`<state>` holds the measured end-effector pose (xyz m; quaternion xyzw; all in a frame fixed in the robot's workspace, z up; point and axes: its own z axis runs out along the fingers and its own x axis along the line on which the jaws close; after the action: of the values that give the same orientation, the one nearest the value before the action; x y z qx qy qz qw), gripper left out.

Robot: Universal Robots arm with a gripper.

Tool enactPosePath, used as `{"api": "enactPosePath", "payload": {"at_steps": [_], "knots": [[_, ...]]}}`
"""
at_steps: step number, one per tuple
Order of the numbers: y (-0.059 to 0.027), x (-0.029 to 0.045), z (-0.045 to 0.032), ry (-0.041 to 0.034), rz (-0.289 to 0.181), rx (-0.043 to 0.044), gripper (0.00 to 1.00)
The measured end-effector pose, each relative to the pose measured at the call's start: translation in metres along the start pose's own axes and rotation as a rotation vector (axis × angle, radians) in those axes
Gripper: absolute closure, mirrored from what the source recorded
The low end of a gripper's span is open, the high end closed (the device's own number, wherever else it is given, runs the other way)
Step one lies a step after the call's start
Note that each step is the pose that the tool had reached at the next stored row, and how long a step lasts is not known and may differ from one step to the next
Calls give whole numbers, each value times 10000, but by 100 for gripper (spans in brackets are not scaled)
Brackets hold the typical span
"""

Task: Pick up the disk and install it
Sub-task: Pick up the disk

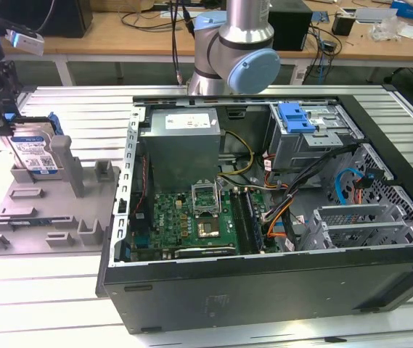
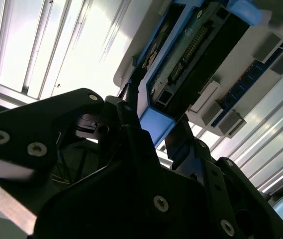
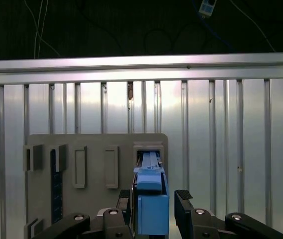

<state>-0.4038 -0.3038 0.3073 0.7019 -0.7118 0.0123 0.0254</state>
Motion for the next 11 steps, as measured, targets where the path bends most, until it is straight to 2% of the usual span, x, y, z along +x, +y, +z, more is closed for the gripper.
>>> {"api": "enactPosePath", "payload": {"at_steps": [11], "knots": [[-1, -1, 29, 0, 0, 0, 52]]}}
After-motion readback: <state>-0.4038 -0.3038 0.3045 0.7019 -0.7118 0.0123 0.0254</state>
